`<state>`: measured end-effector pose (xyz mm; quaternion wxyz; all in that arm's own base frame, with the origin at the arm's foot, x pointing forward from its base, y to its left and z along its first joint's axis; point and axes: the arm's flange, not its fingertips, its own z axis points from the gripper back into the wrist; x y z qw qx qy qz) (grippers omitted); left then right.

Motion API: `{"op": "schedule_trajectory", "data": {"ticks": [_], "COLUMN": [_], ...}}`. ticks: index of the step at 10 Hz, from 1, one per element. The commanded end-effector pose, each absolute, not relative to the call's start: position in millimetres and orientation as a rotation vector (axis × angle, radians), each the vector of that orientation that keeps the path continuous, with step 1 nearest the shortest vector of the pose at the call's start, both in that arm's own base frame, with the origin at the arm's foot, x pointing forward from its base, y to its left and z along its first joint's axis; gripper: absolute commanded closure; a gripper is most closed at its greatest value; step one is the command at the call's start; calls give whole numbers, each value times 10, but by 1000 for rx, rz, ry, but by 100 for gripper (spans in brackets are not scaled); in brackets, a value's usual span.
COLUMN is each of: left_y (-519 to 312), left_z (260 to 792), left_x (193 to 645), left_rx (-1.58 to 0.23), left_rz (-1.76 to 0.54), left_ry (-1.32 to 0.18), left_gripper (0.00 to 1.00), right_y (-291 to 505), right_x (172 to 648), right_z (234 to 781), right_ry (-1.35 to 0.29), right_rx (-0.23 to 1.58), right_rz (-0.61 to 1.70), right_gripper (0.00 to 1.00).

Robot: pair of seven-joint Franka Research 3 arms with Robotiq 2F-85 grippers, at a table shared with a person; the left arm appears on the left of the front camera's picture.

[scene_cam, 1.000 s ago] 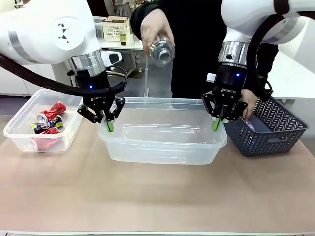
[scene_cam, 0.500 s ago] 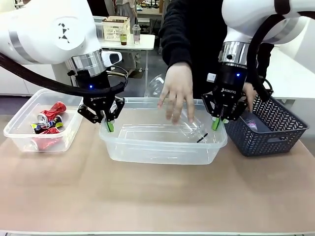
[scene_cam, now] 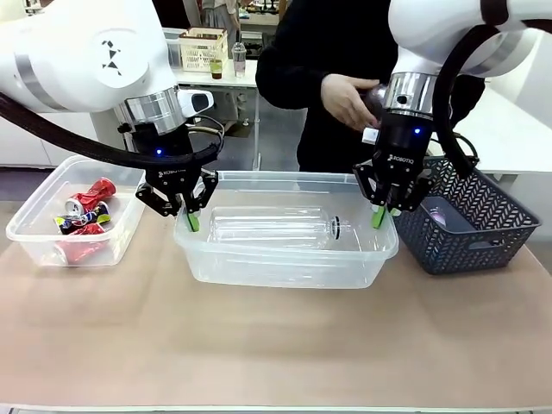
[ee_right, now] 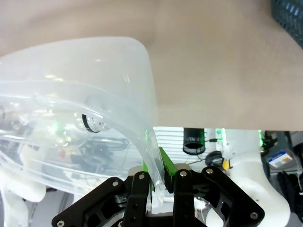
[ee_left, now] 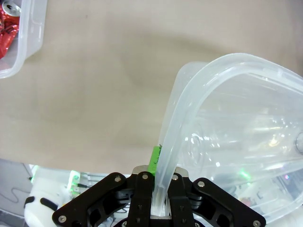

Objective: Sort the waste into each basket.
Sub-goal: Offer the picked Organizing box to the human.

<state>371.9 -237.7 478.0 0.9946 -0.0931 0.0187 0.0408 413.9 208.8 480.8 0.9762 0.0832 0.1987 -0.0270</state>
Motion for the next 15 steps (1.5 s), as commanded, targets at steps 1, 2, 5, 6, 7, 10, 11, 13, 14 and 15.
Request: {"op": "schedule_trajectory", "data": {"ticks": [1,2,5,6,7,10,11,13,14,15], "left_y": [-2348,-2348,-2348,-2348,-2348,-2348,-2348,-2348,-2348,-2348], "left_z": [4791,4791,4791,4791,4791,4791,4791,4791,4791,4791], "left_x": [3726,3726,3726,3726,3726,3726,3726,3726,3726,3726], "left_rx": [-196,-196,-196,-196,-196,-196,-196,-196,-196,-196], "left_rz": [115,115,115,115,115,115,115,115,115,115], "left_ry": [29,29,29,29,29,29,29,29,29,29], "left_gripper": [100,100,100,100,100,100,100,100,100,100], "right_y": [2075,2075,2075,2075,2075,2075,2075,2075,2075,2075], "right_x": [4119,4119,4119,4119,4119,4119,4119,4119,4119,4119], "right_z": [4872,4872,4872,4872,4872,4872,4872,4872,4872,4872], "right_ry": [406,406,406,406,406,406,406,406,406,406], "right_rx": [177,177,177,177,177,177,177,177,177,177], "right_rz": [-37,-37,-37,-37,-37,-37,-37,-37,-37,-37], "right_gripper": [100,100,100,100,100,100,100,100,100,100]}}
